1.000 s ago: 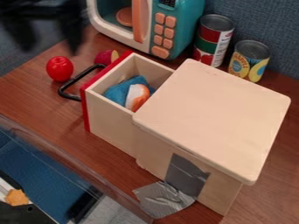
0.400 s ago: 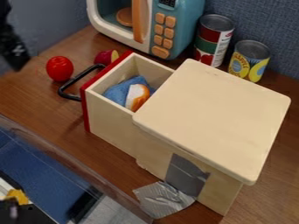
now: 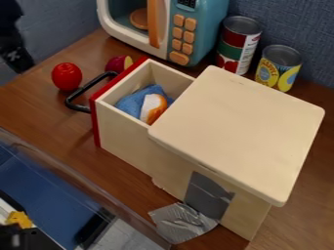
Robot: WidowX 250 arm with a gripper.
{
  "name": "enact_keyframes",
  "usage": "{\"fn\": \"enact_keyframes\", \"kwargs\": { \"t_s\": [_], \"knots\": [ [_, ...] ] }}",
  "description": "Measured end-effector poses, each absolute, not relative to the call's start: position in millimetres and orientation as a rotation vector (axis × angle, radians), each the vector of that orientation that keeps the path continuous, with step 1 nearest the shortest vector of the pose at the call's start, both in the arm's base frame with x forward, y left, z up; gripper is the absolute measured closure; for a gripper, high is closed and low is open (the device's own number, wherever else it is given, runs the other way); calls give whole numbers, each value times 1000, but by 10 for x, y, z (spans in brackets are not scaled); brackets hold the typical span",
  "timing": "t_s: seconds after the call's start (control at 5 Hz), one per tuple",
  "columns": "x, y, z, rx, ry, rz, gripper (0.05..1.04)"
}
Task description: Close the drawer
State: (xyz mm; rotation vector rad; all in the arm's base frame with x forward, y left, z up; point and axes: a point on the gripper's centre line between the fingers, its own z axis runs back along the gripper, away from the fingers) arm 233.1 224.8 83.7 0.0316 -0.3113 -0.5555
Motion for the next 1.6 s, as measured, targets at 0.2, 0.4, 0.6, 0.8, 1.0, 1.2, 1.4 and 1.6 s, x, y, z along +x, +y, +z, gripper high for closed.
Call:
{"fn": "enact_keyframes", "kwargs": {
  "t_s": [0.2, 0.4, 0.6, 0.8, 1.0, 1.2, 1.4, 1.6],
  "knots": [
    [2472, 2159, 825, 54, -266, -820, 84],
    [2527, 2071, 770, 33, -286, -1007, 85],
    [2536, 1974, 739, 12, -297, -1166, 84],
    [2534, 1890, 607, 34, -279, -1228, 85],
    [2538, 1870, 528, 69, -255, -1254, 84],
    [2533, 1840, 446, 97, -236, -1270, 84],
    [2553, 1843, 446, 110, -240, -1273, 84],
    [2582, 1840, 428, 113, -256, -1272, 83]
  ]
}}
